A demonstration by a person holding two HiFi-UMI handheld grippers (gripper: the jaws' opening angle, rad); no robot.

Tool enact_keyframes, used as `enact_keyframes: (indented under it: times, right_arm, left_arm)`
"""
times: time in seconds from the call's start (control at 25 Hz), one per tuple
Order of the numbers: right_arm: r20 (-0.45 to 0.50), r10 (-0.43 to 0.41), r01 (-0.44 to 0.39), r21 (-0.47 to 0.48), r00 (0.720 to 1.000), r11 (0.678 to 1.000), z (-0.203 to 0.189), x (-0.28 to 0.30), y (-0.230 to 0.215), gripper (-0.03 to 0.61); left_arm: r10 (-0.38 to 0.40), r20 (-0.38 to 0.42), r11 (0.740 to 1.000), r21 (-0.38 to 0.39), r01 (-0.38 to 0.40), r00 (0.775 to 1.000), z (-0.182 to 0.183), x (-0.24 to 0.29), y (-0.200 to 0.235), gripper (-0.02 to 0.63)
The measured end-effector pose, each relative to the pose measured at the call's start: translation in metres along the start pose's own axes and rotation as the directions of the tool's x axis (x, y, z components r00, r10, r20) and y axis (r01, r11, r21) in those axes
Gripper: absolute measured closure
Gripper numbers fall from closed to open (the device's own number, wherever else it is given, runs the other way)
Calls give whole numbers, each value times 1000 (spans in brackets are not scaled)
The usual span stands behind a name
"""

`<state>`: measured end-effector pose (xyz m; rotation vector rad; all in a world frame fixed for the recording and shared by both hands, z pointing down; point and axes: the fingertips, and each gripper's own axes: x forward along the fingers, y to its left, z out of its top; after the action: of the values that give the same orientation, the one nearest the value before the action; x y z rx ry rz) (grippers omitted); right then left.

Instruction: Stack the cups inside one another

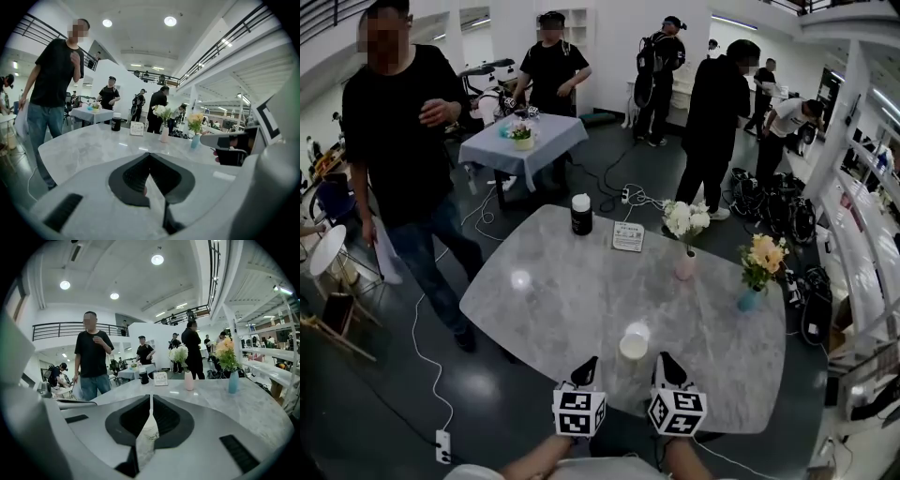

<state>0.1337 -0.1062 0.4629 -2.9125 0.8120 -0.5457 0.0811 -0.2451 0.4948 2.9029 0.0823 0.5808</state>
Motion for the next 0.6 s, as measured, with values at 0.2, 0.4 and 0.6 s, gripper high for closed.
enact_keyframes:
  times: [0.2,0.4,0.6]
  right_arm:
    - [19,17,-17,-2,1000,1000,2,-10,0,557]
    - [24,27,-26,-8,999,1000,2,-20,-2,565]
    - [8,26,-26,-19,1000,999,-2,-22,-5,572]
  left_arm:
    - [11,11,1000,5,-11,1000,1,-6,-5,617]
    - [9,18,1000,8,-9,1000,1,-9,-16,617]
    - [0,12,1000,11,0,1000,-2,-6,-21,617]
